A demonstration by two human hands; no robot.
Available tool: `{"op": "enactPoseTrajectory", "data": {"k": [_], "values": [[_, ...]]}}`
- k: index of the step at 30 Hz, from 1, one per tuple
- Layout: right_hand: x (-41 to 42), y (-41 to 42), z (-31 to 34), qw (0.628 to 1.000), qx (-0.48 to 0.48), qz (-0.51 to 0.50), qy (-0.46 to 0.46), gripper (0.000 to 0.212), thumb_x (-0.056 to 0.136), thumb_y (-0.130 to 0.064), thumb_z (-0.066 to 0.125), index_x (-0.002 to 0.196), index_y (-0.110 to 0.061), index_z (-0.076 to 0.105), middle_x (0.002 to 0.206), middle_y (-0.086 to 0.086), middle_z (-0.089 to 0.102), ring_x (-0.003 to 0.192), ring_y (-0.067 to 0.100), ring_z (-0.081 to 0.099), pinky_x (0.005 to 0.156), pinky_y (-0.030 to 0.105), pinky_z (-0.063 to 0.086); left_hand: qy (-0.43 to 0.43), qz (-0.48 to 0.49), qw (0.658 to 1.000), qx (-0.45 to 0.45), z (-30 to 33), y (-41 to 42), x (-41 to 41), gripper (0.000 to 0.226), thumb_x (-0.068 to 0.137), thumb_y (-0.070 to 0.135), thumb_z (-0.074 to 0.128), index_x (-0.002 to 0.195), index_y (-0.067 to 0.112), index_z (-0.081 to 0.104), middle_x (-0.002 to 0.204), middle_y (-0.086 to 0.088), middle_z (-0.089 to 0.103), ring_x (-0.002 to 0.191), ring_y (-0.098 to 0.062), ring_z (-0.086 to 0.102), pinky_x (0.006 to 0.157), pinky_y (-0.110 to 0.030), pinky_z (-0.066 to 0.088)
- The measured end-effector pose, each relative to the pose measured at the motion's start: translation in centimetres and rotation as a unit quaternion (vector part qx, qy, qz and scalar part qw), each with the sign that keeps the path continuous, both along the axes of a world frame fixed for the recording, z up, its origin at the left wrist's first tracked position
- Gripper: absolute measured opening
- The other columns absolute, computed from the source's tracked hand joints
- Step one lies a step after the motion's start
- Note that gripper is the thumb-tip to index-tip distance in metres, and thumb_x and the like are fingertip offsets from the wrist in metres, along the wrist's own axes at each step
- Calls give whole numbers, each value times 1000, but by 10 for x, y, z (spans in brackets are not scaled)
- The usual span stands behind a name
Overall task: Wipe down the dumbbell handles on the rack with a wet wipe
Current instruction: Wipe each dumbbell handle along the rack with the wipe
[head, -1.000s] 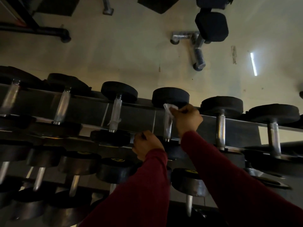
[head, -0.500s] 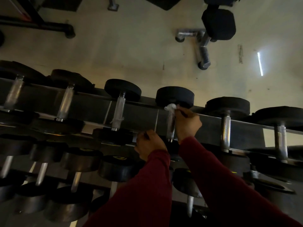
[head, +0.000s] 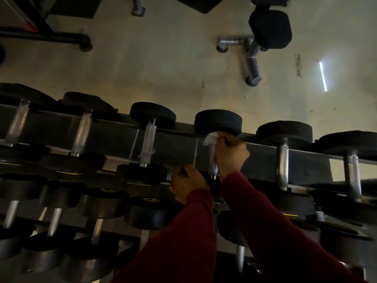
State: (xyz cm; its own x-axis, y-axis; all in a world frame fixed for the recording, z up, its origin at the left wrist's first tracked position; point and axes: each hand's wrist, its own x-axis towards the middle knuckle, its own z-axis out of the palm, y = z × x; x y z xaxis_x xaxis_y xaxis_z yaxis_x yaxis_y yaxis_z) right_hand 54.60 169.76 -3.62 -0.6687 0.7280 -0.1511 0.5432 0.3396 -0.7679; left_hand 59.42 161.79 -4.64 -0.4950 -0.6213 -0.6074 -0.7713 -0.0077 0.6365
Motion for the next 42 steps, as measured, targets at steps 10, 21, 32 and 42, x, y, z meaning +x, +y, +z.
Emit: {"op": "enactPoseTrajectory", "data": {"k": [10, 21, 32, 42], "values": [[-3, 12, 10, 994, -85, -16, -65, 22, 93, -17, 57, 79, -10, 72, 72, 2, 67, 73, 21, 65, 80, 32, 52, -1, 1, 1000, 5, -3, 1, 1, 40, 86, 46, 45, 115, 25, 64, 120, -10, 60, 113, -31, 50, 101, -49, 39], [0, 17, 6, 990, -48, 43, -127, 32, 98, -18, 51, 67, -16, 61, 72, 4, 63, 82, 26, 63, 79, 27, 42, 0, -9, 1000, 3, -1, 0, 0, 33, 87, 41, 47, 110, 26, 66, 117, -9, 62, 114, -29, 48, 100, -46, 39], [8, 12, -17, 830, 359, 418, -86, 35, 91, -14, 61, 125, -6, 63, 132, 10, 60, 127, 31, 46, 104, 37, 45, -2, -22, 1000, -7, 2, 0, 1, 37, 89, 39, 46, 118, 23, 63, 121, -10, 61, 115, -30, 46, 101, -47, 38], [12, 23, -20, 814, 367, 446, -68, 46, 89, -19, 65, 132, -7, 59, 140, 7, 55, 136, 25, 41, 104, 35, 47, 0, -31, 999, -9, 3, 0, 1, 34, 88, 38, 46, 113, 24, 65, 120, -10, 62, 115, -30, 46, 97, -44, 37]]}}
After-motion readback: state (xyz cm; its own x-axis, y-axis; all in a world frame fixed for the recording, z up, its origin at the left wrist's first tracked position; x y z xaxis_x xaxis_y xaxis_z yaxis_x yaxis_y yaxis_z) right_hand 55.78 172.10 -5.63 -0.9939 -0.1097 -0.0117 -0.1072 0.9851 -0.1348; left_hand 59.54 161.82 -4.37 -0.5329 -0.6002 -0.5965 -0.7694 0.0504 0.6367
